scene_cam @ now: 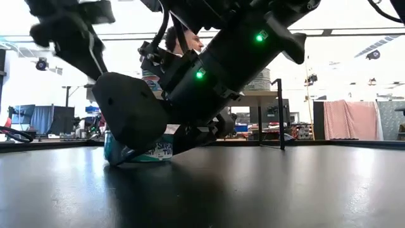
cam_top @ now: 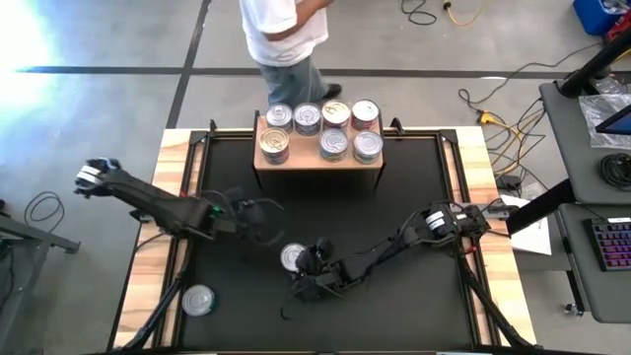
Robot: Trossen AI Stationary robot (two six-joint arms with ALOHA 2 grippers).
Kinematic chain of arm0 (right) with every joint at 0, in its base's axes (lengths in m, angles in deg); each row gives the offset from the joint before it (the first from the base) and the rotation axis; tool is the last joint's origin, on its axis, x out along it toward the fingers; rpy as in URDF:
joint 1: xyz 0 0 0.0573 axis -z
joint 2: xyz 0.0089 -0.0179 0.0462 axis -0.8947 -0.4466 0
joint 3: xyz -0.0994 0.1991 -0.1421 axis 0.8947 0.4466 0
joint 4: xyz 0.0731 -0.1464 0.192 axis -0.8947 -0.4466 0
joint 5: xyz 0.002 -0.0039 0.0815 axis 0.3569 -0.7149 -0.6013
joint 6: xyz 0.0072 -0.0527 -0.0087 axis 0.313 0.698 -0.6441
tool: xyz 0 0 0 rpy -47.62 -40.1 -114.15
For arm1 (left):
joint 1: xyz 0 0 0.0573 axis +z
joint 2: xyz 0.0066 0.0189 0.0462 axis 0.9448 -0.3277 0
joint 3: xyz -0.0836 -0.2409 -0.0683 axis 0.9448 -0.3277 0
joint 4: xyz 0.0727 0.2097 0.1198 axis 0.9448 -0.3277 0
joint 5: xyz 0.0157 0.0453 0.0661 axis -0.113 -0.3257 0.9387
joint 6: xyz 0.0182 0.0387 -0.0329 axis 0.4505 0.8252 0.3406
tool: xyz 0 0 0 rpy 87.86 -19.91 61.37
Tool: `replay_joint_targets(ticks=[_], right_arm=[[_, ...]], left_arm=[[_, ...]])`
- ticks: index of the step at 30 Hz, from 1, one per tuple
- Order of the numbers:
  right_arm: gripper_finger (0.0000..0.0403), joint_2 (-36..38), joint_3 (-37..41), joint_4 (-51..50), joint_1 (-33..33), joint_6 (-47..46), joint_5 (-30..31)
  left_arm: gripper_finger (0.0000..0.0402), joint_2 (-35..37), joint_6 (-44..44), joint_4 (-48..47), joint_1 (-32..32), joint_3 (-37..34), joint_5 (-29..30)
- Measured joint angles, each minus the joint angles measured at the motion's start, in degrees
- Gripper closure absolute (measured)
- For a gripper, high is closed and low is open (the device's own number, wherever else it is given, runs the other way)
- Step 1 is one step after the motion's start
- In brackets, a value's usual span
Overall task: Stack canned seafood by type on shelf
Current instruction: Put the green-blue tuna can on the shelf
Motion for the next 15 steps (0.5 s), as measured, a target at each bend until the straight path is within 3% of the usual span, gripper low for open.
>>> replay_joint_targets(ticks=[4, 8, 15], right_arm=[[0.0003, 0.9, -1.3, -2.0, 0.0, 0.4, -1.3], [0.0003, 3.4, -4.6, -8.5, -0.1, 0.4, -1.5], [0.0003, 6.2, -14.6, -23.8, 0.6, 0.7, 5.5]], left_arm=[[0.0063, 8.7, -2.9, -11.7, -0.4, 5.2, 6.4], [0.0063, 15.7, -4.8, -15.9, -0.4, 9.6, 11.4], [0.0064, 23.4, -5.6, -14.4, -0.7, 12.1, 9.0]])
